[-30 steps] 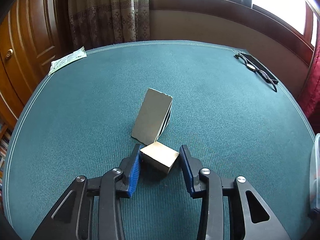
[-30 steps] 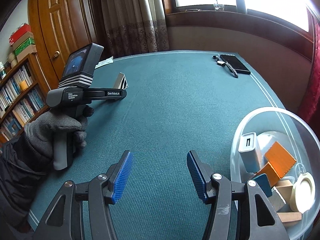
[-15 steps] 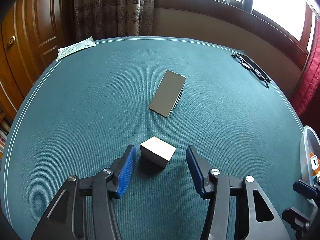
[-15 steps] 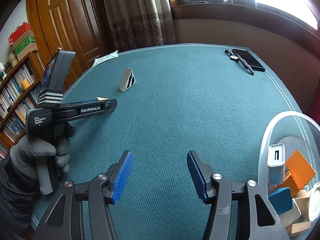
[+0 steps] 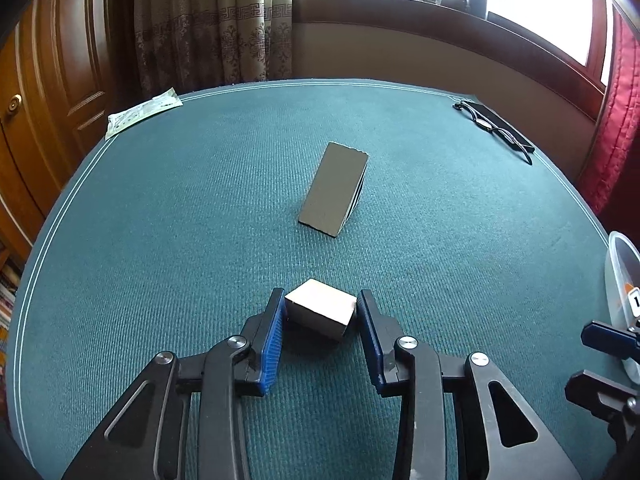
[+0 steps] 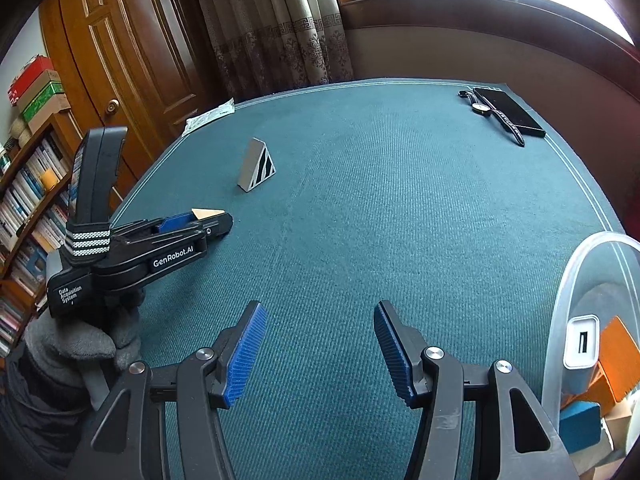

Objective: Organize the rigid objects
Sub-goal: 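Grasp the grey card block with the right gripper while the left gripper holds the tan block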

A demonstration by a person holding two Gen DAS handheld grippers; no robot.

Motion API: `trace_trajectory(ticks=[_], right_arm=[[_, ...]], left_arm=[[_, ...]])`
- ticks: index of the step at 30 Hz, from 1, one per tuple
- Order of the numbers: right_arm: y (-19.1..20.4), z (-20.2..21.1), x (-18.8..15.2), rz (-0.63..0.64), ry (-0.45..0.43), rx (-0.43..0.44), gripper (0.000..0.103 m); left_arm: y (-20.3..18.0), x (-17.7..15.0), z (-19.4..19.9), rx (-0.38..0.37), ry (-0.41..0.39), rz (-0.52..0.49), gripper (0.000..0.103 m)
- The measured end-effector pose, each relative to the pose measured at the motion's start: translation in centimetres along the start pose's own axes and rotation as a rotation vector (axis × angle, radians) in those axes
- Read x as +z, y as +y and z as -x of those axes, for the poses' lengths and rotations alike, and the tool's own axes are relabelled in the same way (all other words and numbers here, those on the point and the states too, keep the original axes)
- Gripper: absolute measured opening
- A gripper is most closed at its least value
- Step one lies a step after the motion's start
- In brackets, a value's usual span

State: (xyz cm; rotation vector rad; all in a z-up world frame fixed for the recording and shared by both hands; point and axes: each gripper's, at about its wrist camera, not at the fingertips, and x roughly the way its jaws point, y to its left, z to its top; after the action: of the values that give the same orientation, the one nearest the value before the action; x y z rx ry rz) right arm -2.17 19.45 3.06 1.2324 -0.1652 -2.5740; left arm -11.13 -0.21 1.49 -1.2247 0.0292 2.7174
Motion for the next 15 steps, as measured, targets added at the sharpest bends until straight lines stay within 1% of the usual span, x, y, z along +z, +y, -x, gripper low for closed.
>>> trace_trajectory(ticks=[9,15], right_arm=[[0.6,-2.9,2.9,-0.036,0.025,0.019,0.06],[2.2,-6.3,6.0,-0.053,0.045,0.06,0.06]], left_arm=[[1.7,-0.7,2.7,0.028,-0.044,0.05,0.036],[2.4,-1.6,4.1,0.051,-0.064,0.078,0.036]])
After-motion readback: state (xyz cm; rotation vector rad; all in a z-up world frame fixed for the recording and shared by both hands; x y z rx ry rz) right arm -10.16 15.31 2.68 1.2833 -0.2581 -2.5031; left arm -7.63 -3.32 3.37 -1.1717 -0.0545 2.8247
